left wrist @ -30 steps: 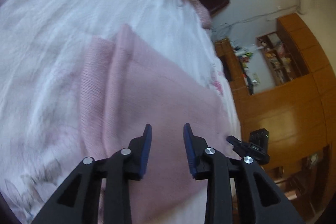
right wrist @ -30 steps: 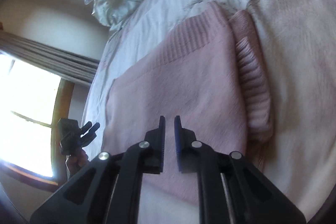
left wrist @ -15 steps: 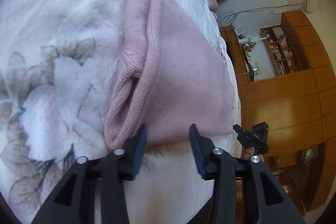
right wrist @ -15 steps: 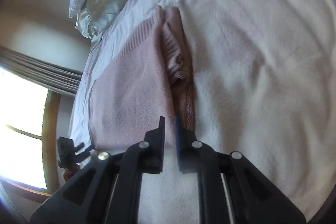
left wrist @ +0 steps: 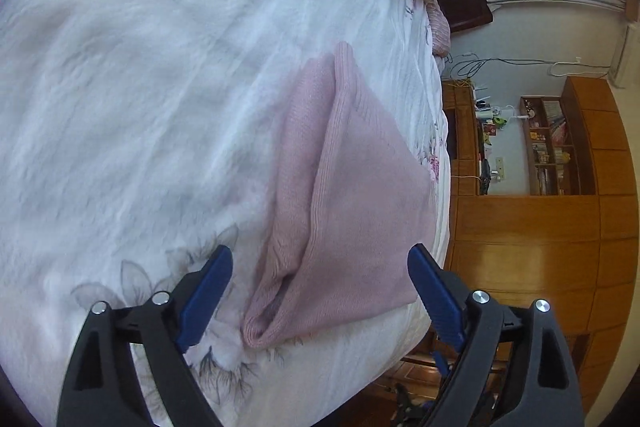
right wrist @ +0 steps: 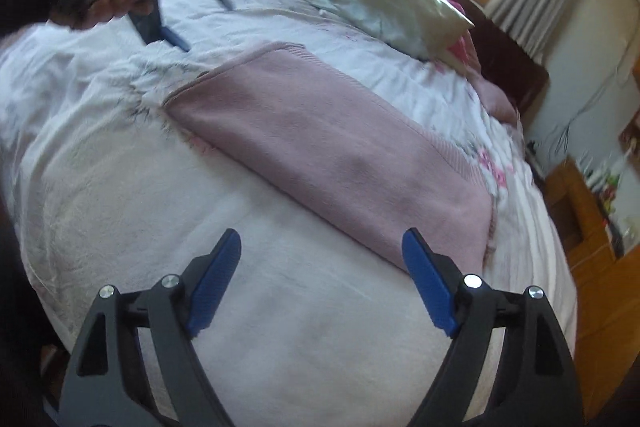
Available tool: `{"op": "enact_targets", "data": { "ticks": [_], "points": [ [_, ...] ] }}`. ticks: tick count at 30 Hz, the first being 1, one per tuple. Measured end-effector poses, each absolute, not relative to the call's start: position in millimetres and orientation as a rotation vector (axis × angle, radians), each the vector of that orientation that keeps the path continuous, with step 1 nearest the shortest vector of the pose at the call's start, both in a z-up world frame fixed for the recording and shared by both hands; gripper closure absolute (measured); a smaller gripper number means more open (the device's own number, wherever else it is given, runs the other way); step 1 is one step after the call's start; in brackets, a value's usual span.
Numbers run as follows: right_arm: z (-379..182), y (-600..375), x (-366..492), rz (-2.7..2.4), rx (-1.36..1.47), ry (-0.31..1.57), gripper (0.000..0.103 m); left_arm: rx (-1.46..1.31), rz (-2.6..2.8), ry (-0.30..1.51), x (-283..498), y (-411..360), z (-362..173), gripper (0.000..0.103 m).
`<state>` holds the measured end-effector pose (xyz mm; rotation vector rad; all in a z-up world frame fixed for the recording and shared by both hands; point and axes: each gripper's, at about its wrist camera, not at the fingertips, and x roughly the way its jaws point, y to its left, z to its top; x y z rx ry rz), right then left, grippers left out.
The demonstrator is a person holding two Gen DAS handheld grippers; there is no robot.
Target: Fold small clothes
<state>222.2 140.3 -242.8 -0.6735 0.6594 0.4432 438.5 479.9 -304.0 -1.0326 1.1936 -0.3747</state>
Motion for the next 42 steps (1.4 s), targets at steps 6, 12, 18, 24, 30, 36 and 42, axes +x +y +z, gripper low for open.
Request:
{"op": "enact_targets", "data": {
  "ticks": [6,12,18,24,30,36,42],
  "points": [
    [-283,204,239,0.396,-0.868,0.575,0.022,-1.041,-0.399,1.203,489,474,-331,0.013],
    [-321,232,268,0.354,-1.007,0.539,0.024,-1.018,-0.481,1.196,525,462,-344,0.013],
    [-333,252,278,0.317,-1.049,0.472,0.028,-1.022,-0.523,1.193,549,448,-350,0.013],
    [-336,275,296,0.32,-1.034,0.457,0.034,-0.952,-0.529,1.246,565,427,-346,0.013],
    [-335,292,301,0.331,-1.011,0.451,0.037,-0.942,-0.528,1.284,576,422,-348,0.013],
    [-335,309,304,0.343,-0.995,0.446,0.037,-0.908,-0.55,1.312,588,414,-348,0.012],
    [-334,326,307,0.349,-0.961,0.447,0.037,-0.905,-0.601,1.269,586,407,-341,0.012]
  ]
}}
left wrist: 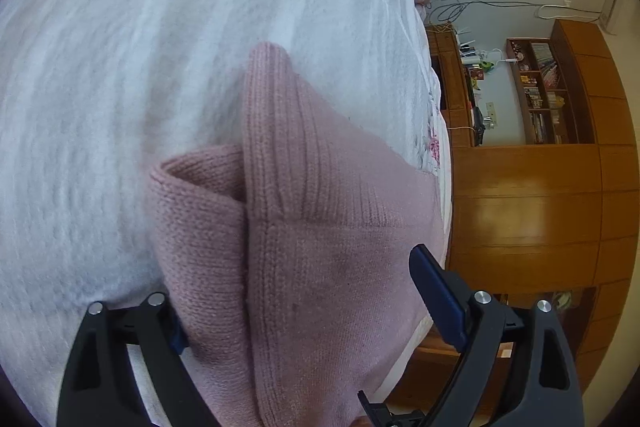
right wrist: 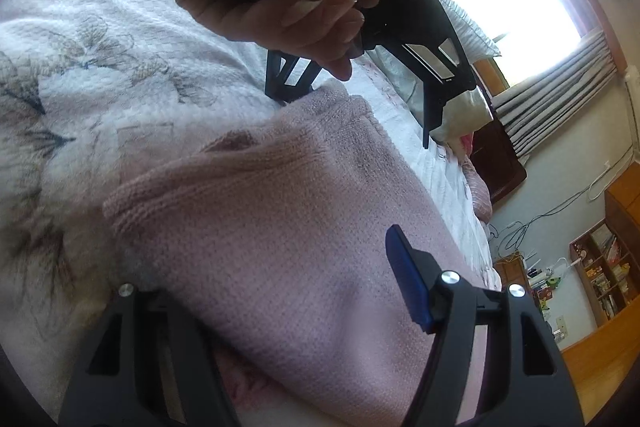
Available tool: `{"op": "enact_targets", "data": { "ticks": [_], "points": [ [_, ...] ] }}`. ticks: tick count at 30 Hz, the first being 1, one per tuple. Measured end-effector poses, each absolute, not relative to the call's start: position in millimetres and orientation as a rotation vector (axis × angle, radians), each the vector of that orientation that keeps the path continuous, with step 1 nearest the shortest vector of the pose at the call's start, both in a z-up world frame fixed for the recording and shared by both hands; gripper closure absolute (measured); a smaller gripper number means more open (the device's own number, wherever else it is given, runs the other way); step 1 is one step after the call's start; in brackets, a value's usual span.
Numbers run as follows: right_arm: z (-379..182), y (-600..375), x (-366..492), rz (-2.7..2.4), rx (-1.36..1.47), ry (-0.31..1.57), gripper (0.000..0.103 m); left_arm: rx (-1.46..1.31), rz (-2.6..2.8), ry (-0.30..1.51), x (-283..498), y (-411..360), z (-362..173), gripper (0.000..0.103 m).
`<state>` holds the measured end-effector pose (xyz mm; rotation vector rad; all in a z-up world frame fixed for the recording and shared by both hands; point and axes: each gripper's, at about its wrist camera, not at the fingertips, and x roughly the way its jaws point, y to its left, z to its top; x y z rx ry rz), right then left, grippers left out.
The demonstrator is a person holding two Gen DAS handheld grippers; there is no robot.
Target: Fold small clothes
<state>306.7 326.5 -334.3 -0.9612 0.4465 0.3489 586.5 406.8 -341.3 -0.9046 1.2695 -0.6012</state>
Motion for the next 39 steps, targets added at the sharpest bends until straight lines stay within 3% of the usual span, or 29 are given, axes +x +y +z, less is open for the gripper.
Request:
{"op": "enact_targets", "data": {
  "ticks": [3,11,16,19,25,31,39],
  "points": [
    [-334,332,309,0.347,-0.949,0.444,0.037,-0.929,-0.618,1.257,587,411,-345,0.014],
    [-336,342,306,0.342,-0.928,0.432,0.039,-0.941,-0.592,1.286,586,426,-360,0.054],
    [-336,345,305,0.345,-0.919,0.432,0.043,-0.951,-0.575,1.284,586,429,-364,0.056],
    [-335,344,306,0.368,-0.904,0.446,0.059,-0.942,-0.55,1.286,584,429,-363,0.063],
    [-322,344,301,0.399,-0.841,0.482,0.072,-0.943,-0.512,1.276,573,427,-348,0.074],
    [-288,330,295,0.425,-0.719,0.491,0.086,-0.884,-0.498,1.259,568,411,-298,0.076],
    [-209,266,306,0.457,-0.364,0.534,0.092,-0.795,-0.458,1.228,569,364,-221,0.078]
  ]
}}
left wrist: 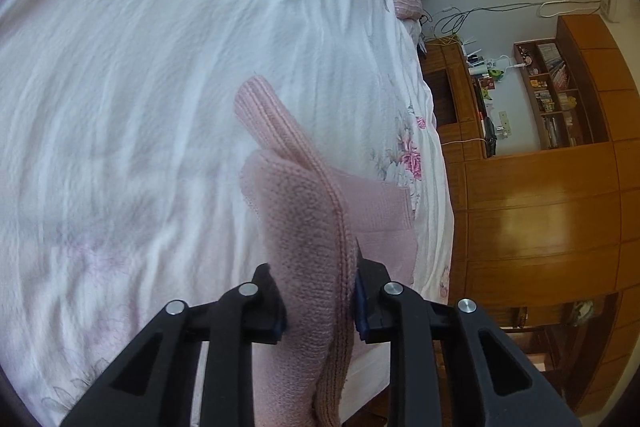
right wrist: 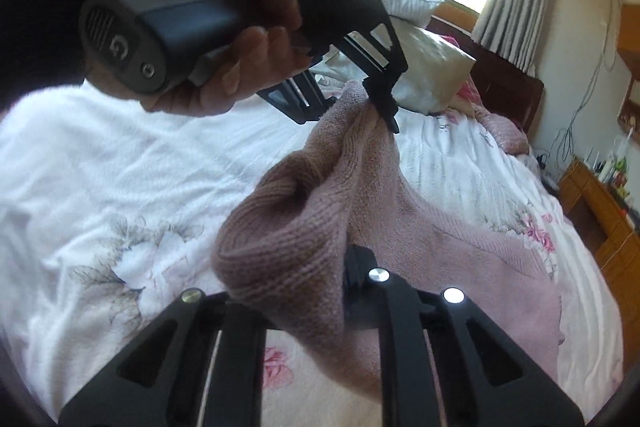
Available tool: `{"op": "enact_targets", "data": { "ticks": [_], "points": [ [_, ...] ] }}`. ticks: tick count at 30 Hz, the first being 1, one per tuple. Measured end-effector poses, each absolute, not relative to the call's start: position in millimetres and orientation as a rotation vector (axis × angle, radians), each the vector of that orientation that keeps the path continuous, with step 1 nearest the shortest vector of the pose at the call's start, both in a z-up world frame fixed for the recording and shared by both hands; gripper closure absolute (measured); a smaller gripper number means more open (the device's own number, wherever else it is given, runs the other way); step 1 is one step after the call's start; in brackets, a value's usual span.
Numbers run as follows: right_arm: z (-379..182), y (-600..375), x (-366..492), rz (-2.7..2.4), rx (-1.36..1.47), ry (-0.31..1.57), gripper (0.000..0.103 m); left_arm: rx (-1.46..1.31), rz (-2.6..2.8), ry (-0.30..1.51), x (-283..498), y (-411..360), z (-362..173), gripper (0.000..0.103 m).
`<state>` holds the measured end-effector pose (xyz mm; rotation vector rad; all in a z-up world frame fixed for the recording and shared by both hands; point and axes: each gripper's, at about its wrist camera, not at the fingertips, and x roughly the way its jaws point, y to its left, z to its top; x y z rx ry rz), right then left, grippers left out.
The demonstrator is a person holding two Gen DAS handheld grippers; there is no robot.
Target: Fold small clothes
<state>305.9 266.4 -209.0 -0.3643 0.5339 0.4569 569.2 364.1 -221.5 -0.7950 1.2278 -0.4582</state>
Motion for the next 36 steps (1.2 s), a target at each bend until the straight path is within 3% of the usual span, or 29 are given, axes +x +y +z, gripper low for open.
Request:
{"op": "enact_targets", "data": {
  "ticks": [12,36],
  "points": [
    [-163,139,318,0.4,-0.064,0.536,0.092,-0.641,-0.427,1.221,587,241,-156,0.079],
    [-236,-27,337,0.305,0.283,0.614,0.093,-0.305,-0.316,1.347,611,52,-211,0.08]
  ]
}}
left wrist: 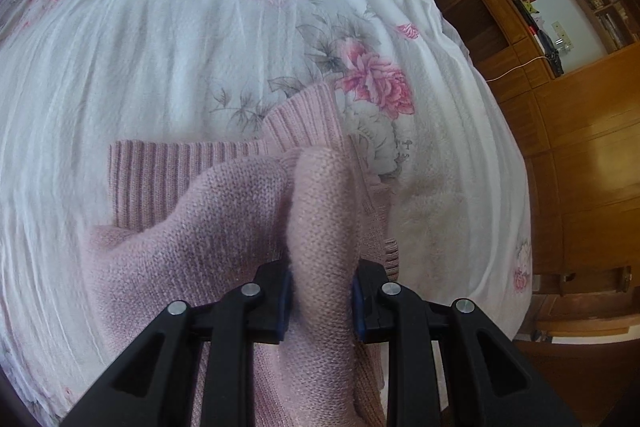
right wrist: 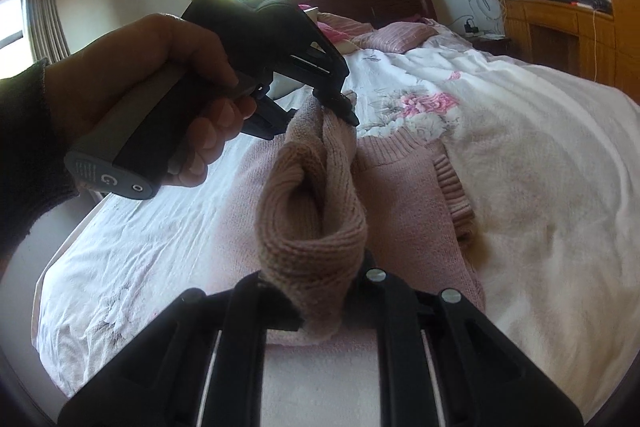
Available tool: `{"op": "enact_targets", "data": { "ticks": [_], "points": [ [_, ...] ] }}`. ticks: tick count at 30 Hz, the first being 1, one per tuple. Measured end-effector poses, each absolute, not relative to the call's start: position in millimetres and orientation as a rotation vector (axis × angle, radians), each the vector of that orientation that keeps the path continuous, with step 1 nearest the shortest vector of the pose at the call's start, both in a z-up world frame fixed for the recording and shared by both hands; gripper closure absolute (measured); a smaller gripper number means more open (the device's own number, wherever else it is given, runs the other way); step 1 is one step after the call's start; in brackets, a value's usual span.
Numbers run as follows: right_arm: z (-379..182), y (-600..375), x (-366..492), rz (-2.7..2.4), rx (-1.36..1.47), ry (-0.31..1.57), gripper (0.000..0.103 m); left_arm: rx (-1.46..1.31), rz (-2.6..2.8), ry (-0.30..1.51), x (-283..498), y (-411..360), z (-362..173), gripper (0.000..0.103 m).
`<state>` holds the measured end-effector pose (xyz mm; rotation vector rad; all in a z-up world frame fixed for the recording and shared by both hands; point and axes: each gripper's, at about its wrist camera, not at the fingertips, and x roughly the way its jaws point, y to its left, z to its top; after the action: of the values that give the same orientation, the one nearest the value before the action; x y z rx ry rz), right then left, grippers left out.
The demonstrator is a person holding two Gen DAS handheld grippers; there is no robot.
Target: Fold small clothes
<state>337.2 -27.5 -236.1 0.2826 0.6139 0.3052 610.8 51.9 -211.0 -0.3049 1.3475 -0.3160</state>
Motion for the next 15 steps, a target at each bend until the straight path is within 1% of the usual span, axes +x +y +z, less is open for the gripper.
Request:
{"op": "enact_targets", "data": {
  "ticks": [8,15],
  "points": [
    [-251,-63,333,0.279,0.359,0.618,0.093,-0.207,-0.304,1.361,611,6,-220,0.08],
    [-269,-77,329,0.269,0.384,0.646,0.093,-0.141,-0.283,1.374,608,-18,-236,0.08]
  ]
}}
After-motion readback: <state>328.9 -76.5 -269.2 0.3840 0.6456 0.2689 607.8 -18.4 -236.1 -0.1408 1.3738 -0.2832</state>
